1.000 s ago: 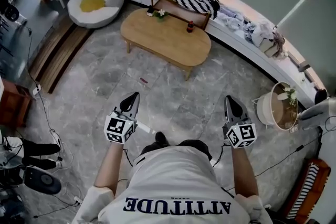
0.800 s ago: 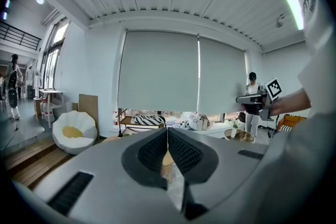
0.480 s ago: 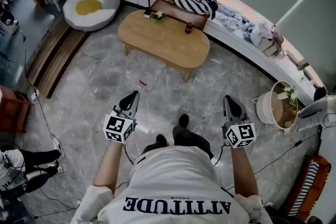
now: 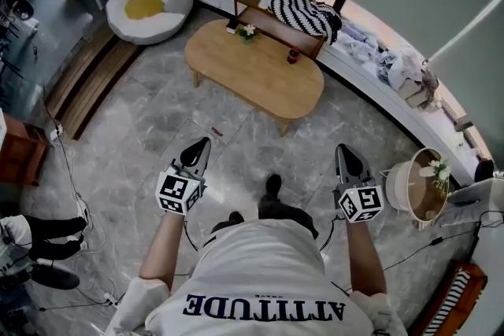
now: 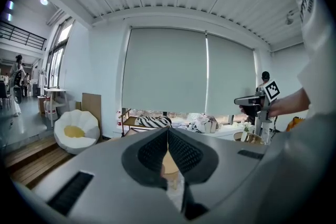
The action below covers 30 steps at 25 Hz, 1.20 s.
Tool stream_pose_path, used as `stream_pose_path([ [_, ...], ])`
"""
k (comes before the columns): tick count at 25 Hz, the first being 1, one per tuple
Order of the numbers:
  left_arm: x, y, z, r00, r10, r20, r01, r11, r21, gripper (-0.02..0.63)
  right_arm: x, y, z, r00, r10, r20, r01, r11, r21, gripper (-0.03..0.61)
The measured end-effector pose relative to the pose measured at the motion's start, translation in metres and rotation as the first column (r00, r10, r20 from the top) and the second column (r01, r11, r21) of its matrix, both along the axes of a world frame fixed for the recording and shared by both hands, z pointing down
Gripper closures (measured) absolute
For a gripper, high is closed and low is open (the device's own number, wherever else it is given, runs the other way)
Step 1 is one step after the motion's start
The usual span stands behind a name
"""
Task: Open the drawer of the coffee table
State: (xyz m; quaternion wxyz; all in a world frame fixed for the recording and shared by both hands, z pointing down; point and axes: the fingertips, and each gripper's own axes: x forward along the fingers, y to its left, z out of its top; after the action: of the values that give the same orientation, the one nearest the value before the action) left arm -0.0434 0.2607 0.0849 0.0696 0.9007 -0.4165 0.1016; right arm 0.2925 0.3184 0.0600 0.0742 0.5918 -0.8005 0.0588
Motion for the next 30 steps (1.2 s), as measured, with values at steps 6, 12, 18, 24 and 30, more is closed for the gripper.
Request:
stream_pose_path([
  [6,0.028,-0.044,0.0,1.0,-0.025,-0.01,0.025,1.0,0.001,0.593,0.023,-0.065,0.007,0.998,-0.059,-0.009,0.059,0.998,-0.019,0.558],
  [12,0.063,-0.09,0.001,0.998,-0.055,-0.008,0.054,0.998,-0.018,0.594,0.046,-0.125,0.01,0.992,-0.123,-0.013,0.123,0.992,-0.038,0.558],
  [18,0.104,-0.12,0.016,0.997,-0.081,0.018,0.082,0.996,-0.045,0.594,0.083,-0.169,0.025,0.988,-0.157,0.012,0.157,0.986,-0.054,0.558],
  [24,0.14,-0.145,0.02,0.996,-0.068,0.049,0.07,0.996,-0.049,0.594,0.102,-0.2,0.037,0.979,-0.203,0.024,0.204,0.976,-0.074,0.559],
  [30,0.154,-0.158,0.024,0.995,-0.086,0.042,0.089,0.993,-0.075,0.594,0.11,-0.215,0.047,0.977,-0.209,0.049,0.212,0.974,-0.077,0.56],
])
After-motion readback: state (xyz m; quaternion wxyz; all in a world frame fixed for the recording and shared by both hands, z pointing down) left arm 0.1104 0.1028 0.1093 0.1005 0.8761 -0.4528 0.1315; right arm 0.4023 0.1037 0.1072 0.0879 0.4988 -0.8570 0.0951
